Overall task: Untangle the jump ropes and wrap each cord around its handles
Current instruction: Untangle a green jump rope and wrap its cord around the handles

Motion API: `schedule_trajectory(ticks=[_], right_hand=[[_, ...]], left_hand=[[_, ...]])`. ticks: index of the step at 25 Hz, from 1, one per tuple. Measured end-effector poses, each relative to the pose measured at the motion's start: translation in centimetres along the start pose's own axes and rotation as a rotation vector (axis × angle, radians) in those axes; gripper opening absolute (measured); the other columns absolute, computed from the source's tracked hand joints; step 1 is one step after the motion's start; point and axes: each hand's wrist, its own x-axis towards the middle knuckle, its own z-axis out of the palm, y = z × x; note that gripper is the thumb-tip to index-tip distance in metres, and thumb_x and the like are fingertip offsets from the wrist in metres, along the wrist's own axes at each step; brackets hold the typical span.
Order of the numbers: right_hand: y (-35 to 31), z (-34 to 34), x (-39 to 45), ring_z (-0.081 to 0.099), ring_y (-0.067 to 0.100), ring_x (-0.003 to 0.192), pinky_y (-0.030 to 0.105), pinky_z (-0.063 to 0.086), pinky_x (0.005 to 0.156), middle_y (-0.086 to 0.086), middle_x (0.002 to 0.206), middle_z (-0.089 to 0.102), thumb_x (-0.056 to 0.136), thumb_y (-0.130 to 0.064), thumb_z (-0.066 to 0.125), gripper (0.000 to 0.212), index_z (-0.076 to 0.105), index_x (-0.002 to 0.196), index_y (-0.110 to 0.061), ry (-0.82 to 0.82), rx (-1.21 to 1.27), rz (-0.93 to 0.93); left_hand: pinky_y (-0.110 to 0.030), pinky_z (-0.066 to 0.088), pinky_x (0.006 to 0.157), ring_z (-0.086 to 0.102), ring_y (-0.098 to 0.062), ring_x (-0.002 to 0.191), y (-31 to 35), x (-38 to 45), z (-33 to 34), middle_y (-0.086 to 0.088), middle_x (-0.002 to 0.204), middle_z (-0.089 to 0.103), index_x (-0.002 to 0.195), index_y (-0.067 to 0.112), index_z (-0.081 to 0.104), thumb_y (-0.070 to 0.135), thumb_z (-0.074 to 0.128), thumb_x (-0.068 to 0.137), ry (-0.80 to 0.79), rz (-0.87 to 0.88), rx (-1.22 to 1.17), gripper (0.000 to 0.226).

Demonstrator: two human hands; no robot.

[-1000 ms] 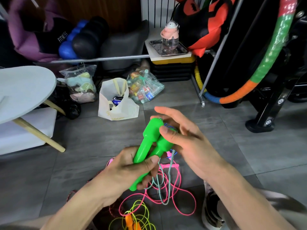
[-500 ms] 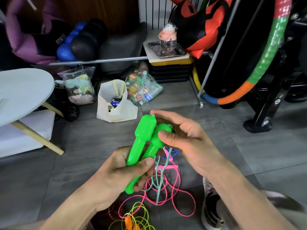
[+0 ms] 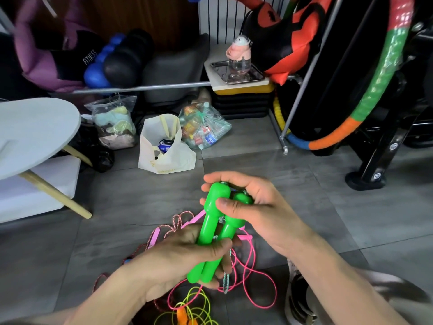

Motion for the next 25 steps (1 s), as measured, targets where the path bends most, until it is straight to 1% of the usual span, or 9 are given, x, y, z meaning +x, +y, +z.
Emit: schedule_trajectory(ticks=[7, 10, 12, 14, 16, 17, 20, 22, 25], right_hand=[[-0.3, -0.6, 0.1, 0.069, 0.036, 0.103, 0.045, 0.055, 0.093, 0.019, 0.116, 0.067, 0.086, 0.01, 0.057, 0.035, 0.063, 0.118, -0.002, 0.082, 0.064, 0.004], [-0.5, -0.7, 0.1, 0.068, 0.034, 0.106, 0.043, 0.055, 0.094, 0.018, 0.118, 0.067, 0.086, 0.007, 0.058, 0.036, 0.063, 0.12, -0.004, 0.119, 0.098, -0.024], [-0.2, -0.8, 0.4, 0.066, 0.024, 0.109, 0.034, 0.054, 0.093, 0.009, 0.119, 0.068, 0.085, -0.012, 0.064, 0.034, 0.066, 0.119, -0.016, 0.216, 0.027, -0.045], [0.0, -1.0, 0.7, 0.068, 0.025, 0.092, 0.037, 0.056, 0.077, 0.004, 0.112, 0.069, 0.085, -0.03, 0.058, 0.03, 0.068, 0.113, -0.026, 0.327, -0.019, 0.038], [0.1, -1.1, 0.9, 0.064, 0.028, 0.061, 0.038, 0.053, 0.058, 0.013, 0.091, 0.07, 0.093, -0.025, 0.046, 0.027, 0.071, 0.102, -0.02, 0.374, -0.011, 0.146], [0.1, -1.1, 0.9, 0.061, 0.028, 0.056, 0.036, 0.051, 0.054, 0.015, 0.084, 0.07, 0.096, -0.02, 0.04, 0.032, 0.072, 0.096, -0.017, 0.38, -0.006, 0.157], [0.2, -0.5, 0.9, 0.06, 0.027, 0.056, 0.033, 0.05, 0.048, 0.016, 0.083, 0.069, 0.092, -0.025, 0.041, 0.033, 0.071, 0.096, -0.012, 0.384, 0.027, 0.123], [0.4, 0.1, 0.8, 0.052, 0.023, 0.043, 0.031, 0.046, 0.045, 0.011, 0.068, 0.063, 0.094, -0.02, 0.044, 0.027, 0.067, 0.09, -0.007, 0.465, 0.022, 0.166], [1.7, 0.5, 0.7, 0.05, 0.017, 0.053, 0.03, 0.043, 0.048, -0.006, 0.059, 0.063, 0.095, -0.008, 0.053, 0.023, 0.07, 0.081, -0.015, 0.428, -0.311, 0.102]], left_hand=[[-0.026, 0.045, 0.048, 0.053, -0.019, 0.053, -0.4, 0.6, 1.2, -0.01, 0.065, 0.06, 0.073, 0.023, 0.068, 0.03, 0.066, 0.088, 0.103, 0.243, 0.035, 0.017], [-0.025, 0.04, 0.042, 0.05, -0.022, 0.049, -0.3, 0.7, 1.5, -0.011, 0.065, 0.06, 0.078, 0.011, 0.063, 0.031, 0.062, 0.087, 0.15, 0.348, 0.096, 0.023], [-0.023, 0.036, 0.041, 0.047, -0.022, 0.046, -0.1, 0.8, 1.2, -0.013, 0.065, 0.059, 0.09, -0.004, 0.057, 0.033, 0.061, 0.087, 0.156, 0.364, 0.084, 0.038], [-0.022, 0.033, 0.04, 0.044, -0.02, 0.044, 0.2, 0.8, 0.7, -0.014, 0.064, 0.057, 0.095, -0.01, 0.052, 0.032, 0.062, 0.086, 0.174, 0.358, 0.051, 0.044], [-0.021, 0.032, 0.039, 0.042, -0.02, 0.042, 0.4, 0.6, 0.2, -0.014, 0.064, 0.057, 0.09, -0.008, 0.051, 0.031, 0.062, 0.086, 0.175, 0.356, 0.045, 0.04], [-0.021, 0.032, 0.039, 0.042, -0.02, 0.042, 0.4, 0.5, 0.2, -0.014, 0.064, 0.057, 0.09, -0.008, 0.05, 0.031, 0.063, 0.086, 0.168, 0.353, 0.046, 0.041], [-0.019, 0.031, 0.039, 0.039, -0.018, 0.039, 0.6, 0.3, 0.2, -0.015, 0.063, 0.057, 0.091, -0.01, 0.047, 0.034, 0.067, 0.085, 0.161, 0.345, -0.027, 0.049], [-0.018, 0.031, 0.038, 0.038, -0.017, 0.037, 0.9, 0.3, 0.0, -0.016, 0.063, 0.056, 0.088, -0.009, 0.048, 0.038, 0.069, 0.079, 0.174, 0.357, -0.102, 0.053], [-0.018, 0.03, 0.038, 0.039, -0.018, 0.037, 1.5, 0.4, -0.4, -0.018, 0.064, 0.057, 0.087, -0.001, 0.053, 0.04, 0.066, 0.084, 0.218, 0.379, -0.13, 0.044]])
